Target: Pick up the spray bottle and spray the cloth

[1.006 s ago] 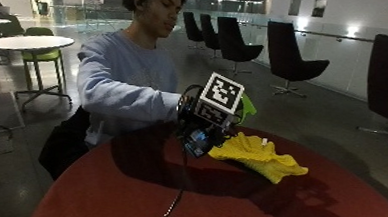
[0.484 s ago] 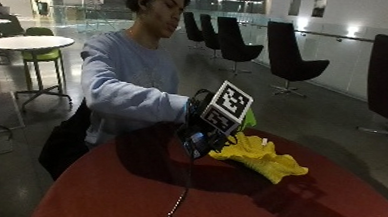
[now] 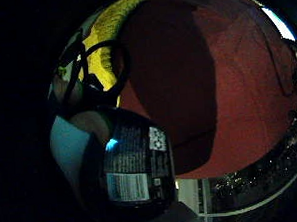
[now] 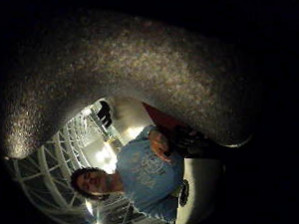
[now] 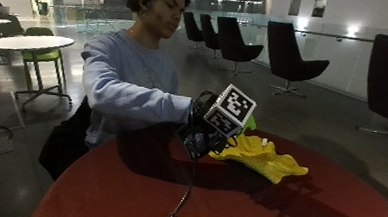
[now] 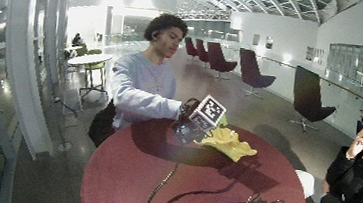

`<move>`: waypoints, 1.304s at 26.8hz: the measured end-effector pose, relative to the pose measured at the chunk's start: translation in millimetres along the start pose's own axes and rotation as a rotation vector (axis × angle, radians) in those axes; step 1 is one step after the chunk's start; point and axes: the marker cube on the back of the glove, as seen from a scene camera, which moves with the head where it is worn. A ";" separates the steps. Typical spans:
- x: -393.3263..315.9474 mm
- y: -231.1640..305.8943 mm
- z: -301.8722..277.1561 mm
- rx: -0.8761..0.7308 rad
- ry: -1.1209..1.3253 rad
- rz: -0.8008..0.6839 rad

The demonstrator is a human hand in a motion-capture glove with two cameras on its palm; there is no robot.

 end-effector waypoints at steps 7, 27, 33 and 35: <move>-2.9 0.4 4.7 -0.013 -0.006 -0.001; -96.6 64.5 27.3 0.350 -0.496 -0.652; -136.8 57.4 71.5 0.385 -0.540 -0.851; -148.3 46.6 82.9 0.414 -0.558 -0.859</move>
